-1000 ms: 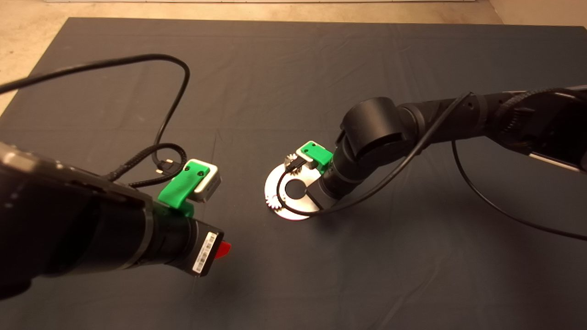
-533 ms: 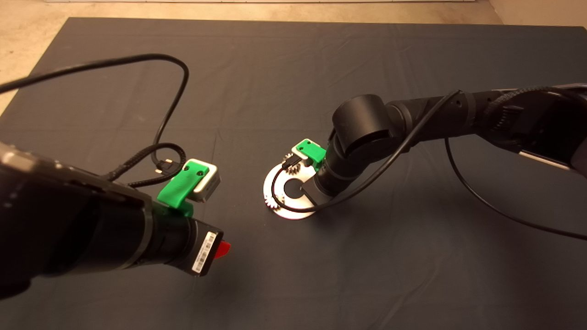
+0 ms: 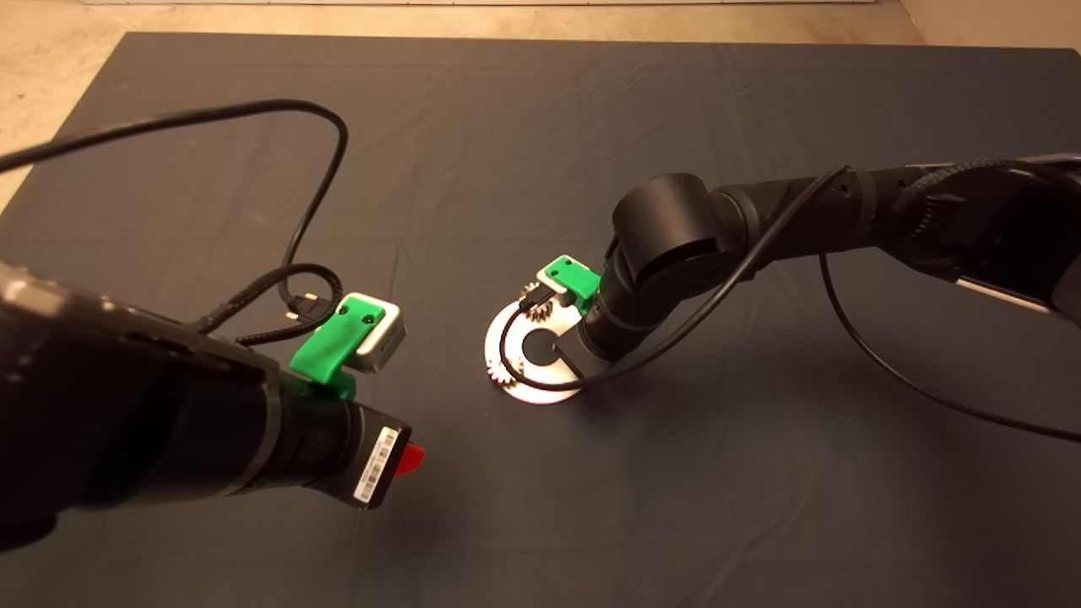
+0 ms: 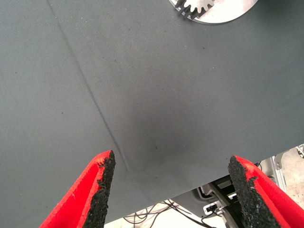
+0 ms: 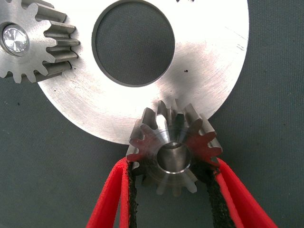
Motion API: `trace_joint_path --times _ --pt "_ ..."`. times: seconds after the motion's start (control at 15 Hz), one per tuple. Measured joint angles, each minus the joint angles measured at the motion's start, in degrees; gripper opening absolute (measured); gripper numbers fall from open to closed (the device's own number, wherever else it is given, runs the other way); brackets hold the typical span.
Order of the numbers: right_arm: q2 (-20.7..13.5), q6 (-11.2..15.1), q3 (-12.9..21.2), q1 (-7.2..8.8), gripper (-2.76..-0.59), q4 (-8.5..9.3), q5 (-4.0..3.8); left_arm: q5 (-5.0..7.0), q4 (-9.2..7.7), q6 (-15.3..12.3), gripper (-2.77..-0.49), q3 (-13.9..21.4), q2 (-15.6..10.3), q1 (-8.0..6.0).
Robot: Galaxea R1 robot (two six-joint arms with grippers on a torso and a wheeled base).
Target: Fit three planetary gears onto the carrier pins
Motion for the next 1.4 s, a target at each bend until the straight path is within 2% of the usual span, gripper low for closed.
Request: trace_joint_path --times 0.2,0.33,0.4,0.8,0.93,1.2,1.4 --pt "-0.28 -0.01 0.06 -0.17 -2.54 -0.02 0.43 0.00 0.00 0.00 -1.62 0.00 0.00 0.00" --pt "-0.56 -0.02 -0.77 -1.74 -2.54 -1.05 1.10 0.02 0.01 0.02 -1.62 0.00 -0.02 0.02" --pt "-0.61 -0.02 -0.85 -1.90 -2.53 -1.16 1.26 0.00 0.00 0.00 -1.62 0.00 0.00 0.02" --pt "-0.61 -0.02 -0.85 -1.79 -2.46 -1.16 1.27 0.00 0.01 0.00 -1.62 0.00 0.00 0.02" --pt "-0.65 -0.02 -0.85 -1.77 -2.38 -1.16 1.29 0.00 0.00 0.00 -1.62 0.00 0.00 0.02" --pt "-1.01 0.00 -0.08 -1.22 -2.32 -1.32 1.68 0.00 0.01 0.00 -1.62 0.00 -0.15 0.02" --pt "-1.91 0.05 1.37 -1.24 -2.12 -1.32 1.82 0.00 0.00 0.05 -1.62 0.00 -0.16 0.02"
